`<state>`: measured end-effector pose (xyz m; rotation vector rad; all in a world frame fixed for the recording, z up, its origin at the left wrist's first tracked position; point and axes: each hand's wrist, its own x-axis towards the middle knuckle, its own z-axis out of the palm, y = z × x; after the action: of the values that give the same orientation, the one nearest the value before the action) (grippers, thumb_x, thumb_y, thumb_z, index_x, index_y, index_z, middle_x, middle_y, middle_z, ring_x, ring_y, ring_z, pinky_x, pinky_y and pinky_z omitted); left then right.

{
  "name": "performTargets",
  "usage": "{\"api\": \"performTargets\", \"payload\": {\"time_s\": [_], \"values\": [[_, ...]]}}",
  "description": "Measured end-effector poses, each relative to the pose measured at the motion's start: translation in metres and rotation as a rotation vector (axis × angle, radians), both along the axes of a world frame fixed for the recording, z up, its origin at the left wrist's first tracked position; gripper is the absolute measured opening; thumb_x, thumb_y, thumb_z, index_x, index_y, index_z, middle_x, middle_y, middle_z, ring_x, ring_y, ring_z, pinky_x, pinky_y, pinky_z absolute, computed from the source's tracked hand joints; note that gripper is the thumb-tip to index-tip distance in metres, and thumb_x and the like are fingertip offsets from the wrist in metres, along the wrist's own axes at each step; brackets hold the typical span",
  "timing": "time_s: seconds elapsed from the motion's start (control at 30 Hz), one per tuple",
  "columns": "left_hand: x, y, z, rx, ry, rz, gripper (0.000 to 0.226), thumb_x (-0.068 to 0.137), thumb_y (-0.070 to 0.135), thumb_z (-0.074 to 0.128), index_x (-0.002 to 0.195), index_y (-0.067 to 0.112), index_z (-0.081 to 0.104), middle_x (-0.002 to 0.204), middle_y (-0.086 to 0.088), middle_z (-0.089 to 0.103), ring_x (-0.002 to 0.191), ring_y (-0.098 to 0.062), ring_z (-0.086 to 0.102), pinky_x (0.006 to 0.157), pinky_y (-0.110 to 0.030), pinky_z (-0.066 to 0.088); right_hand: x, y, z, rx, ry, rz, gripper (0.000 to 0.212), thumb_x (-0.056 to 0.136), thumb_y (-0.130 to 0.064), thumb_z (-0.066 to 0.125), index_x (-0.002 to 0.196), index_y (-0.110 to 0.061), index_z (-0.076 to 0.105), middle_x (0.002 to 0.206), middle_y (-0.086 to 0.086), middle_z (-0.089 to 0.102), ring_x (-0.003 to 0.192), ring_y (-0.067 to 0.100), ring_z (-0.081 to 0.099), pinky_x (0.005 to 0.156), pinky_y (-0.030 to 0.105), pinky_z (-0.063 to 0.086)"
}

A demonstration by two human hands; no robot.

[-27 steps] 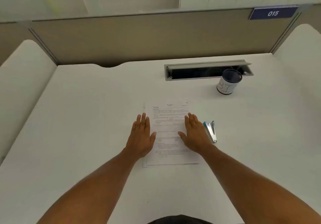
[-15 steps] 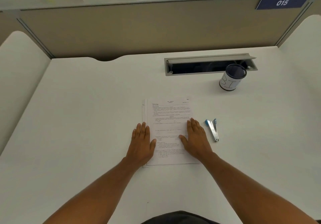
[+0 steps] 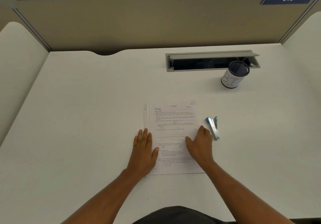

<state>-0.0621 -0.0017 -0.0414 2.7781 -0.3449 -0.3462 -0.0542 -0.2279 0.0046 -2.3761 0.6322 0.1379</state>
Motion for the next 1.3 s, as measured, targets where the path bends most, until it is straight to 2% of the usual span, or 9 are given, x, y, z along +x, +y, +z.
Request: {"api": "performTargets", "payload": {"time_s": [0.1, 0.3, 0.5, 0.6, 0.7, 0.83, 1.0, 1.17, 1.3], "values": [[-0.001, -0.001, 0.001, -0.006, -0.003, 0.003, 0.072, 0.106, 0.044, 0.03, 0.159, 0.005, 0.001, 0.167, -0.009, -0.017, 0.151, -0.022, -0.024, 0.122, -0.035, -0.018, 0.003, 0.002, 0.002, 0.025, 0.01, -0.043, 0.056, 0.085, -0.024, 0.071, 0.128, 0.003, 0.046, 0.132, 0.021, 0.051, 0.121, 0.036, 0.049, 0.098, 0.043, 0.047], [-0.001, -0.001, 0.002, -0.005, 0.003, 0.006, 0.072, 0.106, 0.044, 0.031, 0.159, 0.005, 0.002, 0.167, -0.009, -0.016, 0.152, -0.022, -0.023, 0.124, -0.037, -0.015, 0.013, -0.001, 0.006, 0.08, 0.027, -0.128, 0.048, 0.083, -0.019, 0.071, 0.118, 0.006, 0.05, 0.119, 0.023, 0.058, 0.105, 0.037, 0.057, 0.085, 0.041, 0.051], [-0.002, 0.0, 0.003, -0.006, 0.004, 0.006, 0.073, 0.106, 0.045, 0.03, 0.159, 0.006, 0.001, 0.167, -0.009, -0.018, 0.151, -0.022, -0.025, 0.122, -0.035, -0.018, 0.022, -0.002, 0.014, 0.227, 0.088, -0.229, 0.045, 0.086, -0.017, 0.064, 0.126, -0.002, 0.05, 0.124, 0.014, 0.064, 0.109, 0.033, 0.063, 0.09, 0.045, 0.056], [-0.002, -0.001, 0.003, -0.001, 0.006, 0.01, 0.073, 0.106, 0.045, 0.03, 0.159, 0.006, 0.0, 0.168, -0.01, -0.017, 0.15, -0.021, -0.026, 0.122, -0.035, -0.018, 0.021, 0.002, 0.018, 0.186, 0.089, -0.21, 0.043, 0.086, -0.015, 0.06, 0.125, -0.003, 0.049, 0.121, 0.014, 0.066, 0.109, 0.035, 0.062, 0.092, 0.047, 0.055], [-0.002, -0.002, 0.005, -0.009, 0.011, 0.017, 0.073, 0.106, 0.045, 0.03, 0.159, 0.007, 0.0, 0.168, -0.01, -0.016, 0.152, -0.022, -0.024, 0.123, -0.036, -0.016, 0.014, 0.013, 0.02, 0.073, 0.069, -0.138, 0.049, 0.082, -0.014, 0.062, 0.127, -0.002, 0.046, 0.122, 0.016, 0.06, 0.115, 0.037, 0.054, 0.095, 0.049, 0.05], [-0.002, -0.002, 0.006, -0.017, 0.02, 0.019, 0.072, 0.106, 0.045, 0.03, 0.159, 0.006, -0.001, 0.168, -0.01, -0.016, 0.153, -0.024, -0.022, 0.125, -0.038, -0.014, 0.011, 0.019, 0.02, 0.068, 0.053, -0.101, 0.061, 0.081, -0.011, 0.063, 0.137, 0.001, 0.041, 0.128, 0.021, 0.054, 0.12, 0.04, 0.048, 0.099, 0.047, 0.043], [-0.002, -0.002, 0.005, -0.023, 0.008, 0.021, 0.072, 0.106, 0.045, 0.031, 0.159, 0.007, 0.001, 0.168, -0.009, -0.016, 0.154, -0.024, -0.021, 0.123, -0.036, -0.015, 0.015, 0.009, 0.022, 0.118, 0.01, -0.13, 0.059, 0.079, -0.007, 0.064, 0.133, 0.002, 0.044, 0.125, 0.02, 0.06, 0.115, 0.038, 0.056, 0.1, 0.05, 0.049], [-0.002, -0.001, 0.002, -0.008, -0.002, 0.017, 0.073, 0.105, 0.045, 0.03, 0.159, 0.006, 0.002, 0.168, -0.01, -0.015, 0.153, -0.024, -0.021, 0.123, -0.036, -0.015, 0.02, 0.008, 0.026, 0.223, 0.058, -0.202, 0.067, 0.081, -0.011, 0.063, 0.141, -0.005, 0.036, 0.13, 0.012, 0.061, 0.115, 0.034, 0.062, 0.096, 0.05, 0.054], [-0.001, -0.001, 0.002, -0.025, -0.007, 0.017, 0.073, 0.105, 0.044, 0.032, 0.159, 0.005, 0.005, 0.169, -0.012, -0.011, 0.152, -0.023, -0.022, 0.123, -0.037, -0.014, 0.026, 0.004, 0.027, 0.281, 0.127, -0.251, 0.067, 0.079, -0.016, 0.067, 0.139, -0.009, 0.038, 0.122, 0.006, 0.065, 0.106, 0.03, 0.065, 0.092, 0.05, 0.056]]}}
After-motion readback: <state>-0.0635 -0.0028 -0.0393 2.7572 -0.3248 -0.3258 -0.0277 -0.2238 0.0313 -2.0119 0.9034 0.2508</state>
